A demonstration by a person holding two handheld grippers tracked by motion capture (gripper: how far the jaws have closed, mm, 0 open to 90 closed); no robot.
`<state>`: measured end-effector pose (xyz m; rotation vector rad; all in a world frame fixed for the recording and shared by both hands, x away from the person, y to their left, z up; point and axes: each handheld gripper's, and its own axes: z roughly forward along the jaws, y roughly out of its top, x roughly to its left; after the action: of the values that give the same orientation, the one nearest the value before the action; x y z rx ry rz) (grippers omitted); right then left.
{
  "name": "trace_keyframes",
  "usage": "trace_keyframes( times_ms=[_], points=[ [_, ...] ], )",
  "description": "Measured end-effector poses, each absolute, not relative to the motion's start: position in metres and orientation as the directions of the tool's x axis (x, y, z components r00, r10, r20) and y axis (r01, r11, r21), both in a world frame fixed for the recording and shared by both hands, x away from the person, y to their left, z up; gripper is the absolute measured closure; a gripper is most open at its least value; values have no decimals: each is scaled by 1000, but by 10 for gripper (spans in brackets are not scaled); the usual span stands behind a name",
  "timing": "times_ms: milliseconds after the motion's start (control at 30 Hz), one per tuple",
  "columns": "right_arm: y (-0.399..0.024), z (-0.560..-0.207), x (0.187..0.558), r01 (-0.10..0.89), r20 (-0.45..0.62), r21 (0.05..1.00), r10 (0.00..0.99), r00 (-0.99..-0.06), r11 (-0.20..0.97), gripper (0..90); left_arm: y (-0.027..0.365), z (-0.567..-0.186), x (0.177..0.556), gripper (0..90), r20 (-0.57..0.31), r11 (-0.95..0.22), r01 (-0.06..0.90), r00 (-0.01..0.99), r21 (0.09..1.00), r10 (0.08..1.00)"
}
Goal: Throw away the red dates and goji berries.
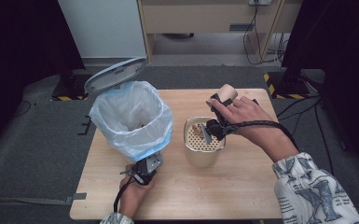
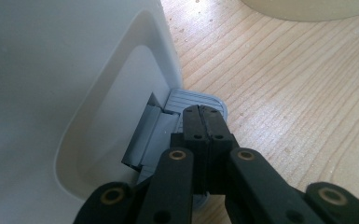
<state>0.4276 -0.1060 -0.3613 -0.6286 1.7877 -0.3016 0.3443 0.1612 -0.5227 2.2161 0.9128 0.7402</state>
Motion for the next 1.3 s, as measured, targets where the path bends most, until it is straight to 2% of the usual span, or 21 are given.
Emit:
trace_keyframes(
  times_ms=[233,767,1067,1233,1300],
  points=[
    [-116,-351,428,-264,-870,-371,-433,-236,890,402,163,-522,345,890,270,-585,404,610,703,745],
    [-119,-349,425,-265,-871,-370,-431,-234,891,399,162,-522,344,890,264,-578,405,607,708,749],
    [-129,-338,428,-251,-915,-177,-253,-314,952,398,162,-522,345,890,264,-577,403,608,710,749],
    [-135,-334,431,-248,-911,6,-97,-400,969,399,162,-522,345,890,263,-576,403,607,712,750],
    [-139,-332,433,-235,-893,110,-8,-451,966,399,162,-522,345,890,263,-576,402,608,712,749]
  ],
)
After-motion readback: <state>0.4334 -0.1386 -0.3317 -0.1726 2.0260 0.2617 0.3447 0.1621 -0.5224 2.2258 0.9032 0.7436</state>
